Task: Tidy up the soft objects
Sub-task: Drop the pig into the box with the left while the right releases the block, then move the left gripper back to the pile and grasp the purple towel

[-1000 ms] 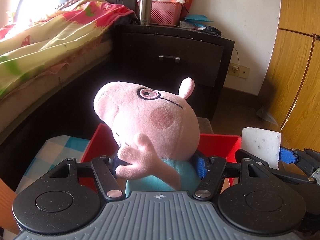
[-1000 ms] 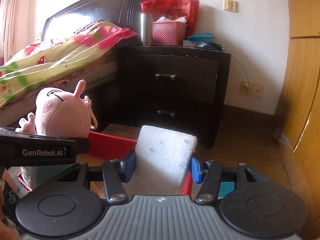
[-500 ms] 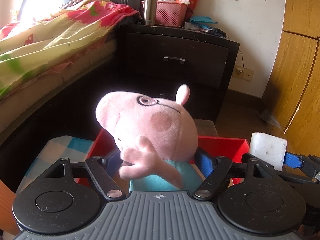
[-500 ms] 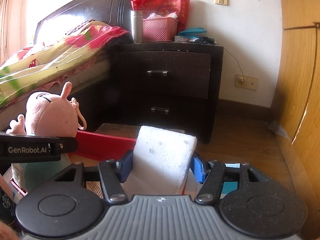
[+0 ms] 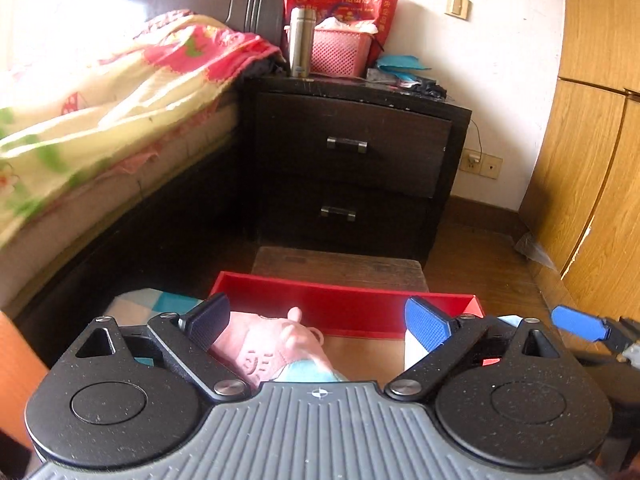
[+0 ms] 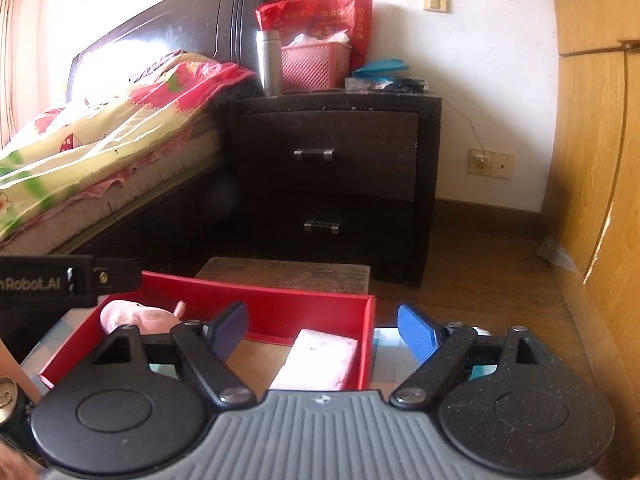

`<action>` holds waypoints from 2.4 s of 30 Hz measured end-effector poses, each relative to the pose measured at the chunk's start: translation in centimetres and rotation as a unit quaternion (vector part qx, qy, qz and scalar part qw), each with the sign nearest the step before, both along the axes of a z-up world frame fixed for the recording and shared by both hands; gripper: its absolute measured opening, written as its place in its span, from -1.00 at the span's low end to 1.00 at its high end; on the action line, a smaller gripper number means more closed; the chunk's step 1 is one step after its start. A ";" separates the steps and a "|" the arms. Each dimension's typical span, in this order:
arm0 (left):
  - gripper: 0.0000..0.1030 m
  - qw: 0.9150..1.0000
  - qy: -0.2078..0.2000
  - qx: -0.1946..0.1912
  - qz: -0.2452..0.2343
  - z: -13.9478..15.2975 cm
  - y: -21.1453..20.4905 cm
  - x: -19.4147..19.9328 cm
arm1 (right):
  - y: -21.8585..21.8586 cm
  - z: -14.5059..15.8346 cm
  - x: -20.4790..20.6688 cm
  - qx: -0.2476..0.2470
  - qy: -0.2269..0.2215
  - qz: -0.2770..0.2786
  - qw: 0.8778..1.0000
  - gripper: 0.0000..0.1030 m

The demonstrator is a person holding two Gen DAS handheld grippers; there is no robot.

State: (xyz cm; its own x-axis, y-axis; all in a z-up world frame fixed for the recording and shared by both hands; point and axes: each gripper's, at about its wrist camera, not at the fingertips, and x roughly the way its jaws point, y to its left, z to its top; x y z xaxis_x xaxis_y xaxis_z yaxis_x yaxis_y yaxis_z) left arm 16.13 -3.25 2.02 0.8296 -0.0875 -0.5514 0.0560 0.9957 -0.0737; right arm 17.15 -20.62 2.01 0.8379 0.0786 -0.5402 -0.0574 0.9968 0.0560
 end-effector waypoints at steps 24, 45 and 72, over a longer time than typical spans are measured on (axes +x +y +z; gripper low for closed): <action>0.77 0.999 0.030 0.021 -0.031 -0.1 0.3 -5.8 | -1.0 3.1 -6.1 -0.020 0.015 -0.003 1.000 0.29; 0.77 0.987 0.101 0.048 -0.119 -4.0 -0.7 -13.9 | -2.8 0.9 -13.9 -0.025 0.073 0.001 0.997 0.29; 0.77 0.938 0.173 0.109 -0.281 -11.3 -5.5 -22.6 | -2.6 -2.6 -18.7 -0.017 0.162 0.030 0.986 0.30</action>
